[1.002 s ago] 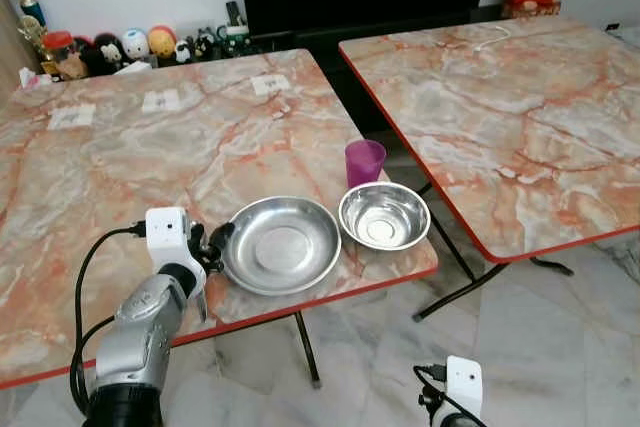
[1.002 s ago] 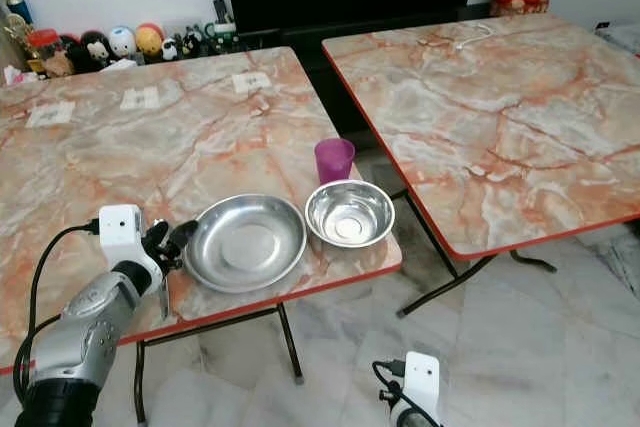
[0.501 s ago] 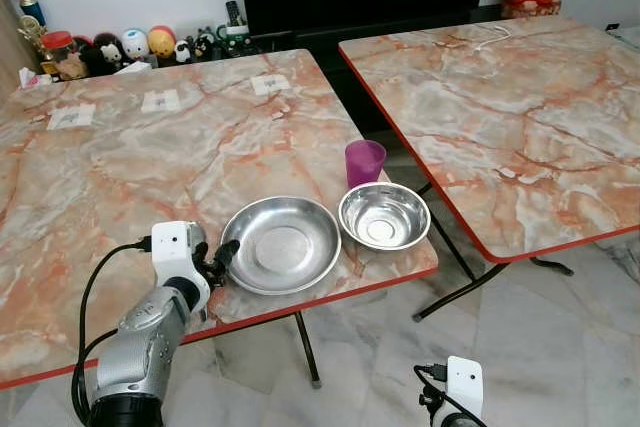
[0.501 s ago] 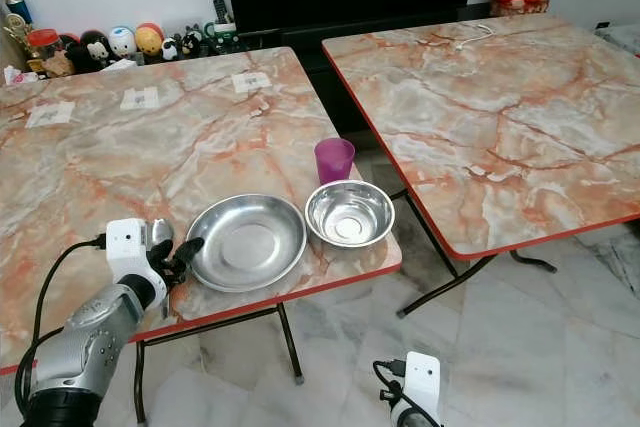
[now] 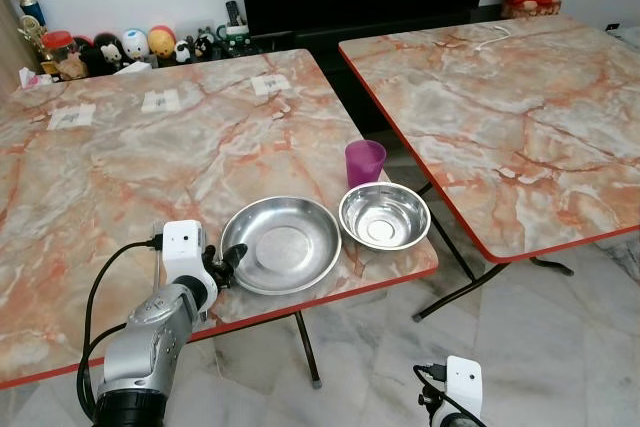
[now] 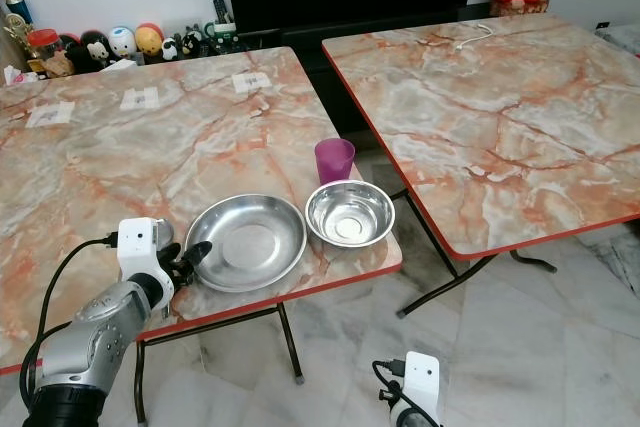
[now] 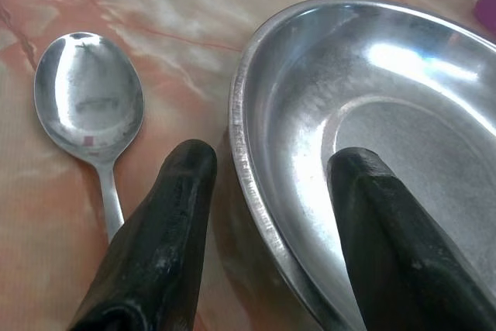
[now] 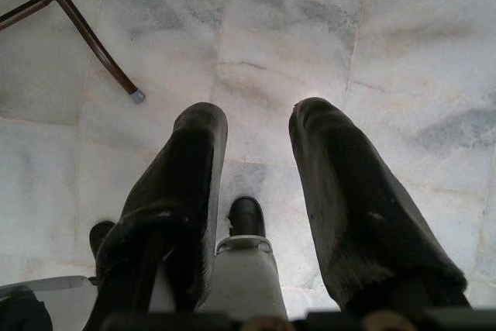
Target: Setting the table
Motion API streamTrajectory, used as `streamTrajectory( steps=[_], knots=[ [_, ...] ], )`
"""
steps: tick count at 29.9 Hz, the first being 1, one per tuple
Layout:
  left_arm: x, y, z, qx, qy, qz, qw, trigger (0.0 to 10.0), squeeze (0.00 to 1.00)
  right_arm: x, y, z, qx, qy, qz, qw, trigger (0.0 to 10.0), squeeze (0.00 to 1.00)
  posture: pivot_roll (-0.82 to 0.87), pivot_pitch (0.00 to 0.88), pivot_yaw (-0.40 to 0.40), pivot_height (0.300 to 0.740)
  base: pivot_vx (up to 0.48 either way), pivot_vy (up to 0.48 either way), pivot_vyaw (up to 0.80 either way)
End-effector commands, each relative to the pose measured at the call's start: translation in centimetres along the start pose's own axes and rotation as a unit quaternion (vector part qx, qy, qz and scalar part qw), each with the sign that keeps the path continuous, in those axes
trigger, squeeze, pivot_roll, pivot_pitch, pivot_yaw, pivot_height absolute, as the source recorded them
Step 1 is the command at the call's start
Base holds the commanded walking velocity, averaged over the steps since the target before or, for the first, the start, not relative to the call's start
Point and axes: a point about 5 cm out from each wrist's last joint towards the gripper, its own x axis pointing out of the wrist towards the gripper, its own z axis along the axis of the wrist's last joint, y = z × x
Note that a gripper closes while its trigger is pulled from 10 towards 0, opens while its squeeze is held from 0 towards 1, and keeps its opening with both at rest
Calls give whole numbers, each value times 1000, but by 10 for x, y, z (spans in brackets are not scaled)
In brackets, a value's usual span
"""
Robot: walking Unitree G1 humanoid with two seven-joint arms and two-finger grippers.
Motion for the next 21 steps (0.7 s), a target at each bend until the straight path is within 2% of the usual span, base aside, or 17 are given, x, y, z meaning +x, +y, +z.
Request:
streamTrajectory(
  steps=[1, 10, 21],
  knots=[
    [1, -5, 6, 9, -2, -3, 1000, 10000, 0, 0, 2, 2, 0, -1, 1, 1000, 10000, 0, -21, 0, 14, 740, 0, 0, 0],
    [4, -11, 10, 32, 4, -6, 999, 10000, 0, 0, 3, 2, 0, 0, 2, 1000, 10000, 0, -23, 0, 17, 740, 0, 0, 0],
    [5, -13, 5, 56, 28, 8, 998, 10000, 0, 0, 3, 1, -1, 1, 3, 1000, 10000, 0, -21, 0, 15, 740, 0, 0, 0]
  ],
)
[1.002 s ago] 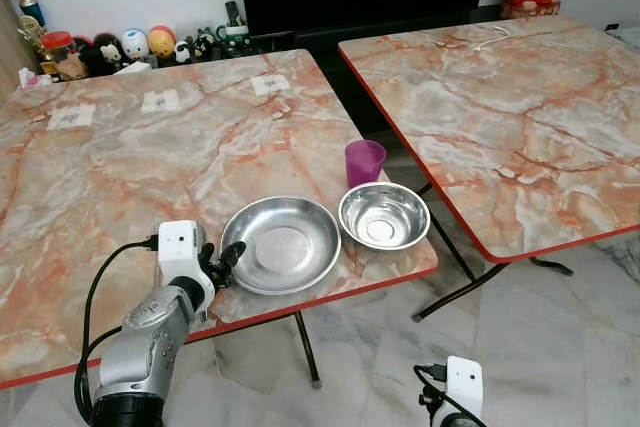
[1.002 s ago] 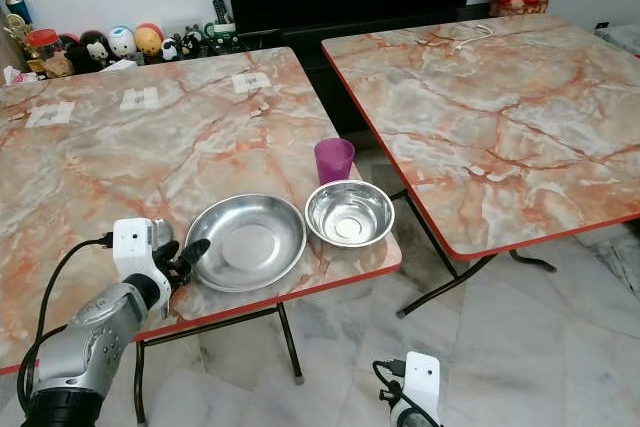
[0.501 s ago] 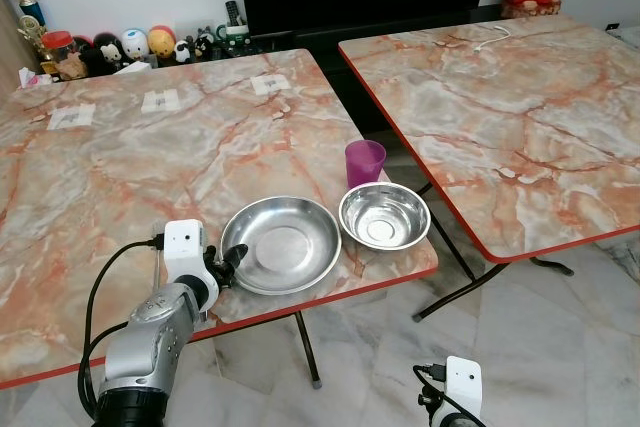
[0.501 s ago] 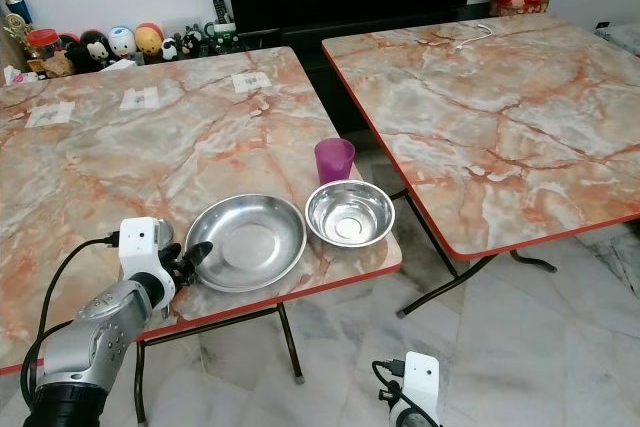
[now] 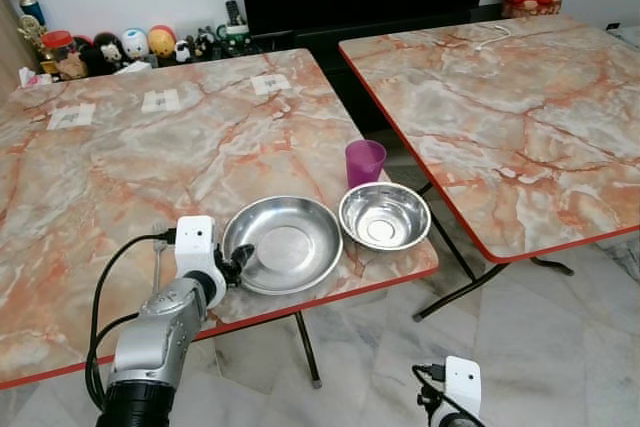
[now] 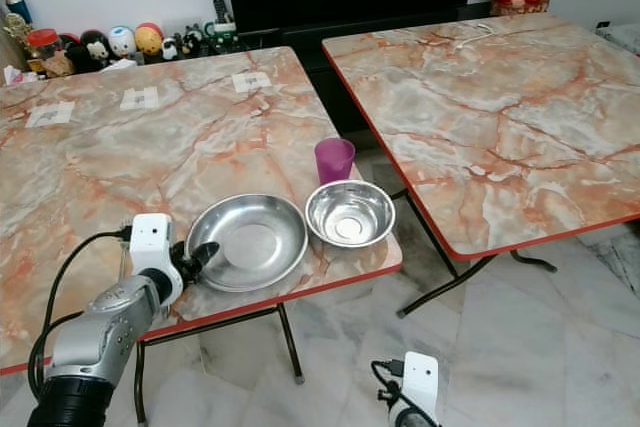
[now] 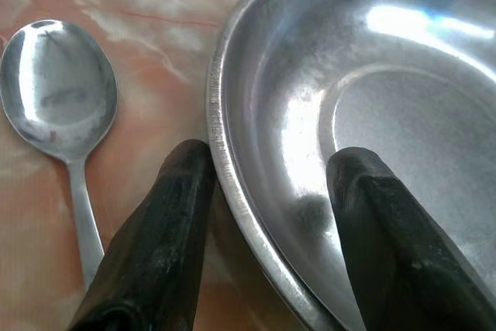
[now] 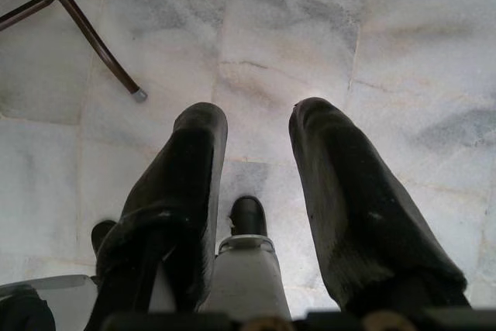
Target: Setting the table
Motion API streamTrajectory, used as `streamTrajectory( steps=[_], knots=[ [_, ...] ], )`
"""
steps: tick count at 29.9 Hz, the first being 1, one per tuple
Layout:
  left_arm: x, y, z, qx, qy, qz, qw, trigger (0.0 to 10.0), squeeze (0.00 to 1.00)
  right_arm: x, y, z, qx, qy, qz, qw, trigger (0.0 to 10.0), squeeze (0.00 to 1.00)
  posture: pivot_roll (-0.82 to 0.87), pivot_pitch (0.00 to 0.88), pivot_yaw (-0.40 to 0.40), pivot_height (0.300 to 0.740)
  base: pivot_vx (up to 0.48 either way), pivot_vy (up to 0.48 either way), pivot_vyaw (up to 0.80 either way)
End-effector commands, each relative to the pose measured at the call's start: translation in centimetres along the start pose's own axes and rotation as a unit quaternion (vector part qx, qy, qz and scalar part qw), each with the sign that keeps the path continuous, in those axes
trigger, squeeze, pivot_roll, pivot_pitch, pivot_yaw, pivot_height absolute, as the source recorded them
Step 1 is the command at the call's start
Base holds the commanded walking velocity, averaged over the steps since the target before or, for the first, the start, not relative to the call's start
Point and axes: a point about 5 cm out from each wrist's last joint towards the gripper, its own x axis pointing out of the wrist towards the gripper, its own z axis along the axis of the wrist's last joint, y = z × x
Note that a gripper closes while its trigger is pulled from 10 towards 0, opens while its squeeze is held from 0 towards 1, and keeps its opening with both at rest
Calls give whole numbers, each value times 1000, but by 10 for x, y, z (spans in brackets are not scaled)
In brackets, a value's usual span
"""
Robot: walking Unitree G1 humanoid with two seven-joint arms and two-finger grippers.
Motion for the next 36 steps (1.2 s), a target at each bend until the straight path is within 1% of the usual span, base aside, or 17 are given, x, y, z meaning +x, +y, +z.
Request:
streamTrajectory(
  steps=[1, 2, 3, 4, 5, 23, 29, 36],
  knots=[
    [-1, -1, 7, 18, -5, 2, 1000, 10000, 0, 1, 2, 2, -1, 1, 1, 1000, 10000, 0, -21, 0, 15, 740, 0, 0, 0],
    [0, -1, 7, 20, -3, 2, 1000, 4941, 0, 1, 2, 2, -1, 1, 1, 1000, 10000, 0, -21, 0, 15, 740, 0, 0, 0],
    [0, -1, 7, 20, -3, 2, 1000, 4941, 0, 1, 2, 2, -1, 1, 1, 1000, 10000, 0, -21, 0, 15, 740, 0, 0, 0],
    [0, -1, 6, 21, -1, 3, 1000, 3020, 0, 1, 2, 2, -1, 1, 1, 1000, 10000, 0, -21, 0, 15, 740, 0, 0, 0],
    [0, -1, 6, 22, 0, 4, 1000, 0, 0, 1, 2, 2, -1, 0, 1, 1000, 10000, 0, -21, 0, 15, 740, 0, 0, 0],
    [-1, 7, 4, 34, 16, 22, 999, 0, 0, 1, 2, 2, -3, 1, 2, 1000, 10000, 0, -19, 0, 12, 740, 0, 0, 0],
    [-1, 6, 5, 34, 15, 20, 999, 0, 0, 1, 2, 2, -3, 1, 2, 1000, 10000, 0, -19, 0, 12, 740, 0, 0, 0],
    [-1, 2, 4, 33, 10, 13, 999, 0, 0, 1, 1, 2, -3, 1, 2, 1000, 10000, 0, -19, 0, 11, 740, 0, 0, 0]
  ],
)
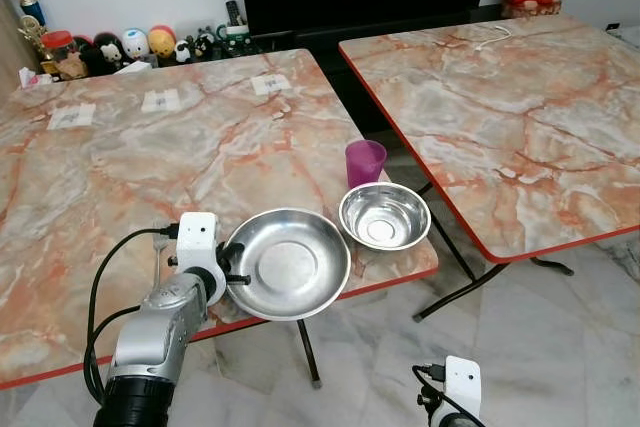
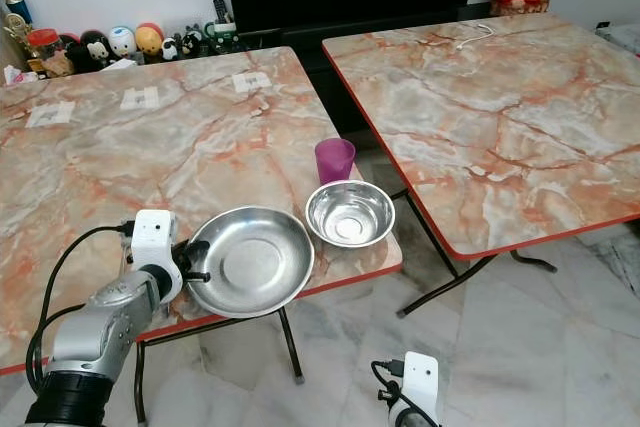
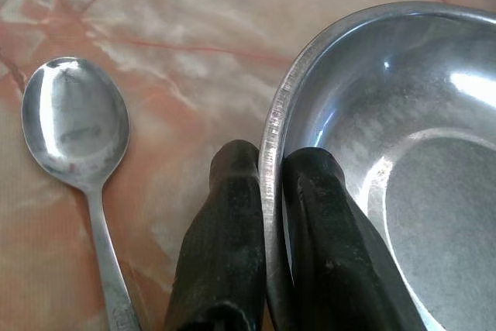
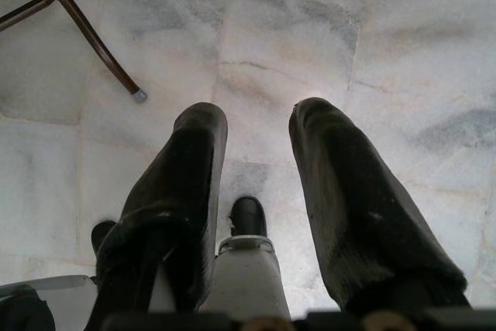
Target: Setting the table
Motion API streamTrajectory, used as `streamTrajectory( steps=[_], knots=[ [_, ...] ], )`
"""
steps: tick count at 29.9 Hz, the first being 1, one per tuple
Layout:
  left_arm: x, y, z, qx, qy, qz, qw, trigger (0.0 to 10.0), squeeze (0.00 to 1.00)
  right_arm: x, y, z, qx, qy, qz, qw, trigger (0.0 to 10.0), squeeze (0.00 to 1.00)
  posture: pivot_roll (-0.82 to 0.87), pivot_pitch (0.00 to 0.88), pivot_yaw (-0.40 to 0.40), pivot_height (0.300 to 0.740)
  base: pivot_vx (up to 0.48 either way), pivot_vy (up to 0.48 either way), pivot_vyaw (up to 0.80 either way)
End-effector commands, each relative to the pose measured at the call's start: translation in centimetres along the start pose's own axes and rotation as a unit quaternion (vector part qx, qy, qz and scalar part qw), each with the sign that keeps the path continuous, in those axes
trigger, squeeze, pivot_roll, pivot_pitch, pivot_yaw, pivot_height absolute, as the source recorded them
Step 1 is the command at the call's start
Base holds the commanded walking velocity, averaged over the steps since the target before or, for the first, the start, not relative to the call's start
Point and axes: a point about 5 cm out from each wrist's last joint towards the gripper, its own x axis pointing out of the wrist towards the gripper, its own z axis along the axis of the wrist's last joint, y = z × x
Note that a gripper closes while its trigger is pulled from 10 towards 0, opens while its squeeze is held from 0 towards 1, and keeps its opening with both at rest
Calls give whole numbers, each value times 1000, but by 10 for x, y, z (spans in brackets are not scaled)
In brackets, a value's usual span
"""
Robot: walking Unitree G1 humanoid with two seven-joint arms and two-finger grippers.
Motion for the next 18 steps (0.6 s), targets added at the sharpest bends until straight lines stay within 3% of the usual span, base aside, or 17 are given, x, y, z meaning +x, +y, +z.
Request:
streamTrajectory(
  steps=[1, 7, 9, 13, 15, 18],
  knots=[
    [0, 1, -5, 10, 14, 8, 1000, 0, 0, 1, 2, 2, -3, 2, 2, 1000, 10000, 0, -19, 0, 9, 740, 0, 0, 0],
    [-4, 3, -14, -30, -16, -12, 999, 0, 0, 1, 1, 2, -4, 2, 3, 1000, 10000, 0, -17, 0, 6, 740, 0, 0, 0],
    [-8, 4, -19, -81, -40, -27, 996, 0, 0, 1, 1, 2, -4, 2, 3, 1000, 10000, 0, -19, 0, 2, 740, 0, 0, 0],
    [-12, 7, -24, -119, -59, -32, 991, 0, 0, 1, 0, 2, -5, 2, 2, 1000, 10000, 0, -18, 0, -3, 740, 0, 0, 0],
    [-15, 12, -27, -170, -82, -29, 982, 0, 0, 1, -1, 3, -7, 2, 2, 1000, 10000, 0, -20, 0, -7, 740, 0, 0, 0],
    [-17, 13, -25, -196, -104, -35, 974, 0, 0, 1, -3, 3, -8, 2, 2, 1000, 10000, 0, -19, 0, -11, 740, 0, 0, 0]
  ],
)
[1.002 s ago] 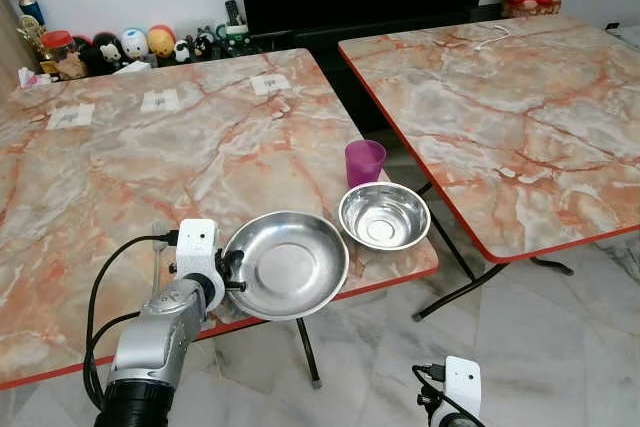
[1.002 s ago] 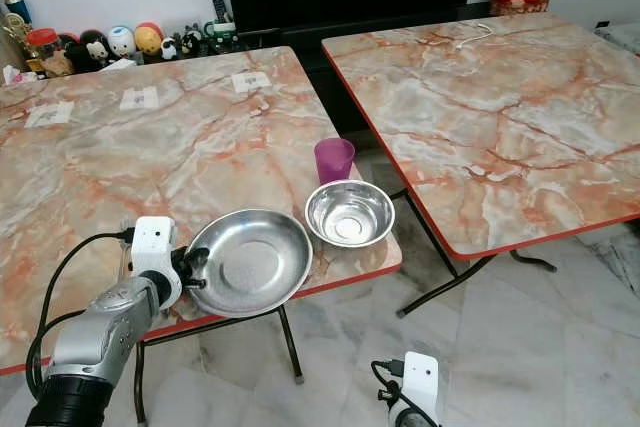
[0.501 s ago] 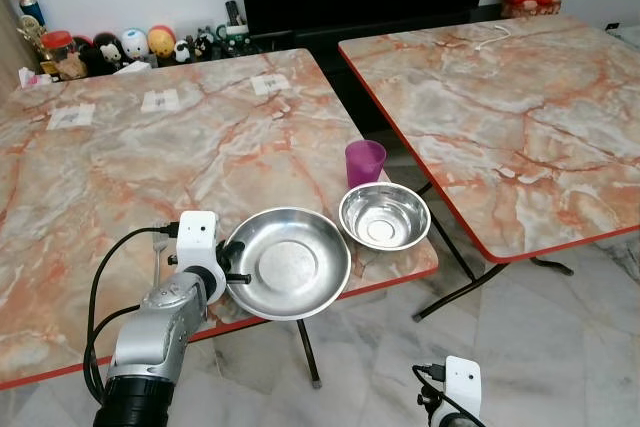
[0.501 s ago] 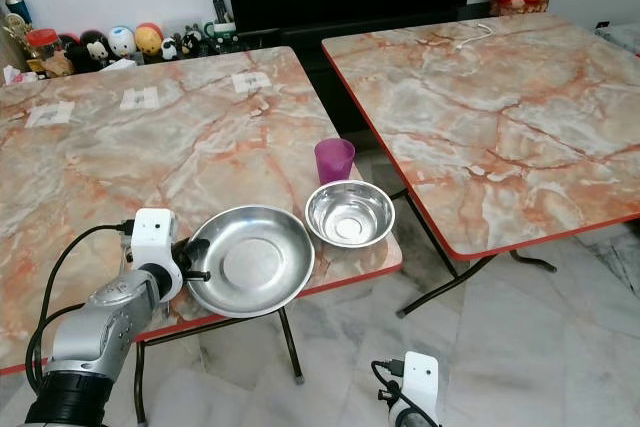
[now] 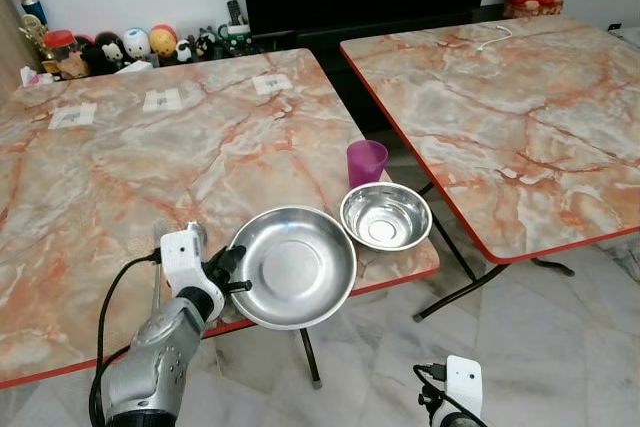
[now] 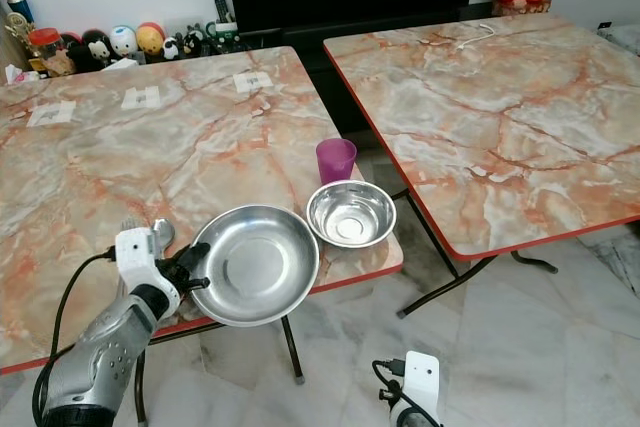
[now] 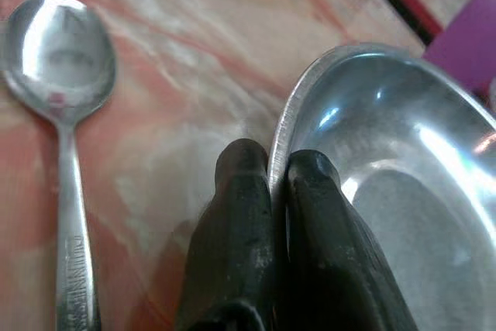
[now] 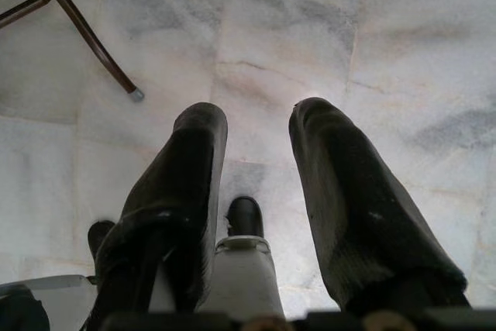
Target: Setting the table
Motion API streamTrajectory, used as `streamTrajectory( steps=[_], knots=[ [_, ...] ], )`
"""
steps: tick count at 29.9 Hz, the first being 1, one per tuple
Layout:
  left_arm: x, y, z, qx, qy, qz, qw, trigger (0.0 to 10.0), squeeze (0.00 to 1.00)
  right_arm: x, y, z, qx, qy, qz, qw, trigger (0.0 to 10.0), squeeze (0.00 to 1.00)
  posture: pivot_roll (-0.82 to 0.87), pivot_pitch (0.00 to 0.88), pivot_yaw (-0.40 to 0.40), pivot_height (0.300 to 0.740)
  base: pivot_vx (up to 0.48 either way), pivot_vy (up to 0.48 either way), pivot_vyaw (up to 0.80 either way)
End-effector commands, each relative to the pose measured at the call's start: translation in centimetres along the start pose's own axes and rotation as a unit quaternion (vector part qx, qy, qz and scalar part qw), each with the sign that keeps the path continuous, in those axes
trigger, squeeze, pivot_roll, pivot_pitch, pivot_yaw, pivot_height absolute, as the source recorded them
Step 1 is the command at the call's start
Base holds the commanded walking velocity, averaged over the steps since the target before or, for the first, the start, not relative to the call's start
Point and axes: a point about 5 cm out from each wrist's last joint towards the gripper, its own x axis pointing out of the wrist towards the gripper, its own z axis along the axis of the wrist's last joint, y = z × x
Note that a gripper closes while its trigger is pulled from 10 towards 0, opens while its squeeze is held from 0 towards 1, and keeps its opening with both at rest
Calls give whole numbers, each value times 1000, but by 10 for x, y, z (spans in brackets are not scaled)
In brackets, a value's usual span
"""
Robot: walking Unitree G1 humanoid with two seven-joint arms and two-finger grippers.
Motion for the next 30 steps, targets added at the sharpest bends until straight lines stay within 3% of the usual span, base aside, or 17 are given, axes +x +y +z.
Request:
streamTrajectory(
  steps=[1, 13, 21, 22, 23, 24, 30],
  knots=[
    [-2, 4, 1, -20, -14, 1, 1000, 0, 0, 1, 0, 2, -6, 2, 1, 1000, 10000, 0, -18, 0, -14, 740, 0, 0, 0],
    [-2, 3, 18, -123, -96, -20, 988, 0, 0, 1, -2, 3, -10, 2, 2, 1000, 10000, 0, -19, 0, -20, 740, 0, 0, 0],
    [0, 5, 27, -174, -117, -17, 978, 0, 0, 1, -2, 4, -10, 1, 3, 1000, 10000, 0, -20, 0, -19, 740, 0, 0, 0],
    [1, 3, 28, -176, -117, -19, 977, 6980, 0, 1, -2, 4, -10, 1, 3, 1000, 10000, 0, -21, 0, -19, 740, 0, 0, 0],
    [1, 2, 28, -176, -115, -20, 977, 9608, 0, 1, -2, 4, -9, 1, 3, 1000, 10000, 0, -21, 0, -19, 740, 0, 0, 0],
    [1, 0, 28, -180, -113, -25, 977, 10000, 0, 1, -2, 4, -9, 0, 3, 1000, 10000, 0, -21, 0, -19, 740, 0, 0, 0],
    [1, -8, 28, -200, -114, -42, 972, 10000, 0, 1, -2, 4, -9, -1, 3, 1000, 10000, 0, -33, 0, -15, 740, 0, 0, 0]
  ],
)
